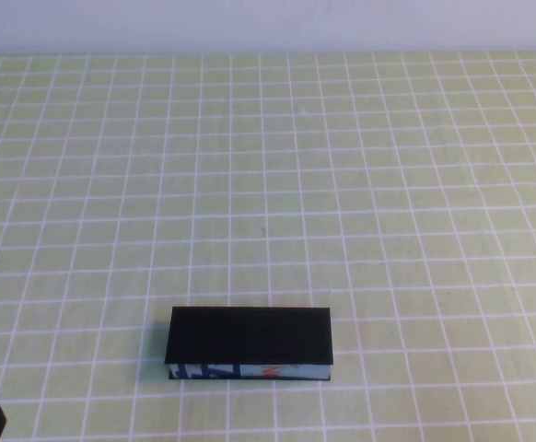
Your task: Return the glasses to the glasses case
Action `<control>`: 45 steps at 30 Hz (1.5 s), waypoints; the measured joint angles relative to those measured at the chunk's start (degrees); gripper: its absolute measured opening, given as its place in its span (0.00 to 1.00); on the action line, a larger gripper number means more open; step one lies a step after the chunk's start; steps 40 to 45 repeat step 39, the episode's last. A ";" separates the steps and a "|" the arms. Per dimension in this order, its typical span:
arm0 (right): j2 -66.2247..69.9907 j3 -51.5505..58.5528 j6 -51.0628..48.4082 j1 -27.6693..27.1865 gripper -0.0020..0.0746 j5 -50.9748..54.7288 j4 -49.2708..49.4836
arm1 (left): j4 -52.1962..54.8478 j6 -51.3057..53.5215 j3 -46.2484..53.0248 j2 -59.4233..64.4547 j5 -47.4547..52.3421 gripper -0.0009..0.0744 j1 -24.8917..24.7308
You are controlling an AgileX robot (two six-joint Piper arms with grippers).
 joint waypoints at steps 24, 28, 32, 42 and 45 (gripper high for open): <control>-3.08 12.34 21.01 -6.10 0.00 -4.28 -18.62 | 0.00 0.00 0.00 0.00 0.00 0.01 0.00; -3.08 12.34 21.28 -6.10 0.00 -4.28 -18.44 | 0.00 0.00 0.00 0.00 0.00 0.01 0.00; -3.08 12.34 21.28 -6.10 0.00 -4.28 -18.33 | 0.00 0.00 0.00 0.00 0.00 0.01 0.00; -3.08 12.34 21.40 -6.10 0.00 -4.28 -18.24 | 0.00 0.00 0.00 0.00 0.00 0.01 0.00; -3.08 12.34 21.40 -6.10 0.00 -4.28 -18.24 | 0.00 0.00 0.00 0.00 0.00 0.01 0.00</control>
